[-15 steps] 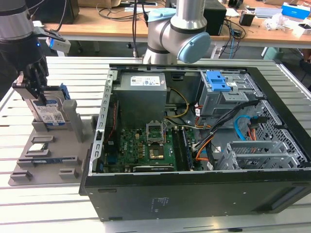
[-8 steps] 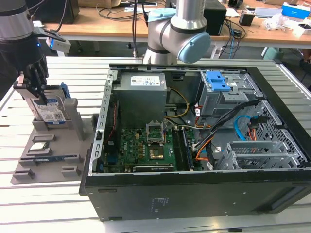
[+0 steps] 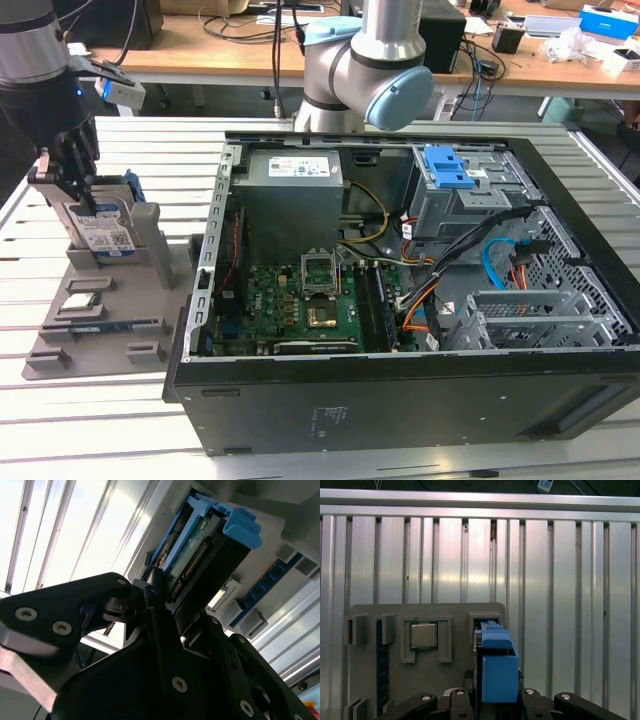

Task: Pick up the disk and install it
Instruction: 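Pick up the disk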

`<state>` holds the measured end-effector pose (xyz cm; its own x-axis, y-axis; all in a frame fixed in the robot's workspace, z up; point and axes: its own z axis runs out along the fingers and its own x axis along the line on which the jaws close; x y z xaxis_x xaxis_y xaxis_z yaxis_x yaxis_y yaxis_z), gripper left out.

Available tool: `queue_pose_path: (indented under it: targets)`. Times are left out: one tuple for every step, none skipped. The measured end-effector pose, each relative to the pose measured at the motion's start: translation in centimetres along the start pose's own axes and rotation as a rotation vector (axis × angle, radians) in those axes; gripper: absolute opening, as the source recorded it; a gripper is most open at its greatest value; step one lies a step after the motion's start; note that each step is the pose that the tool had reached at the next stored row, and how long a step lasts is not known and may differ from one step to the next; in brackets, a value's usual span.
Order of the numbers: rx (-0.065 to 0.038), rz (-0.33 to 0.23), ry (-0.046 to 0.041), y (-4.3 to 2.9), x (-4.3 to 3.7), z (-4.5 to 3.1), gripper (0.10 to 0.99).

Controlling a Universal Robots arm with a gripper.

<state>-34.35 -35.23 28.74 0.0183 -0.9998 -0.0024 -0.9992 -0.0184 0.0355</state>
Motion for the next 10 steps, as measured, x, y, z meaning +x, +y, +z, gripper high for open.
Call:
queue_pose_path:
  targets:
    - [0.000,0.000,0.0000,0.00,0.00,0.00,0.365]
    - [0.000,0.000,0.0000,0.00,0.00,0.01,0.365]
    - [0.000,0.000,0.0000,0.00,0.00,0.01,0.365]
    - [0.000,0.000,-0.0001,0.00,0.00,0.00,0.365]
    - [0.000,0.000,-0.0002,0.00,-0.01,-0.08,0.365]
    - [0.000,0.000,-0.0001,0.00,-0.02,-0.16,0.365]
    - [0.000,0.000,-0.0001,0.01,-0.04,-0.29,0.365]
    - [0.000,0.000,0.0000,0.01,-0.08,-0.48,0.365]
    - [0.000,0.000,-0.0001,0.02,-0.12,-0.75,0.365]
    - [0.000,0.000,0.0000,0.03,-0.17,-1.01,0.365]
